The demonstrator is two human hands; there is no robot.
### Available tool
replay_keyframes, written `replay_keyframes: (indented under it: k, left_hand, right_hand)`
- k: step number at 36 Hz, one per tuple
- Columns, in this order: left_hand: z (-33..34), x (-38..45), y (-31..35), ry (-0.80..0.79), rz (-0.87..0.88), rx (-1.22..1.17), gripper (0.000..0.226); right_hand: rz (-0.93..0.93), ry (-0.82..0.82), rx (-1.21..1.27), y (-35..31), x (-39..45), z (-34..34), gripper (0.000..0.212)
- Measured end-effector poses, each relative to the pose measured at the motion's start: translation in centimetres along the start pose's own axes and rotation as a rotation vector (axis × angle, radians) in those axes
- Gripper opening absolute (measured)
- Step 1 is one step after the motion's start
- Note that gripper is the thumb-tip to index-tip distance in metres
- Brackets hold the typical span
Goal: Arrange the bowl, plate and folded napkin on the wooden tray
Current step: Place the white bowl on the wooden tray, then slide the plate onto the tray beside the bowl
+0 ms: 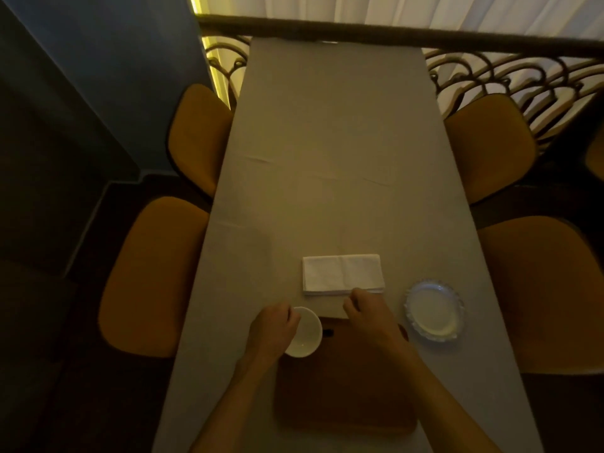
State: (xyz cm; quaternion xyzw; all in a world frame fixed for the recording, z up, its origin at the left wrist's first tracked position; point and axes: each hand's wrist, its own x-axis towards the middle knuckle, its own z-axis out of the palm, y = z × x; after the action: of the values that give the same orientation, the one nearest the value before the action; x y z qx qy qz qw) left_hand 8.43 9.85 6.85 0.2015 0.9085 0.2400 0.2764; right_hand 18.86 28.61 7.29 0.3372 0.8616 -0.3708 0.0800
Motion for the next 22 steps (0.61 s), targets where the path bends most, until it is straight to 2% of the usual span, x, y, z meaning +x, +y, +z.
replay_keyframes:
  k: [5,7,10,15,22]
  left_hand:
    - [-0.2,0.3,2.8,0.042,0.087,0.041,0.031]
    - [0.0,0.2,3.9,0.058,0.134,0.054,0.028]
    - [0.4,-0.3,5.5,0.085,0.22,0.079,0.03]
    - [1.4,-1.2,7.9,0.121,0.346,0.204,0.025]
    - [3.0,-1.3,10.9,0.106,0.465,0.28,0.021]
  right_hand:
    - [-0.013,0.092,-0.147,0.5,-1.3,-2.1,0.028]
    - [-0.054,0.215,-0.306,0.8,-2.1,-2.9,0.03]
    - [-0.096,0.34,-0.372,1.5,-3.5,-4.0,0.029]
    - [-0.067,0.443,-0.478,3.6,-5.5,-5.4,0.027]
    - [-0.01,0.481,-0.577,6.8,-7.1,-7.4,0.029]
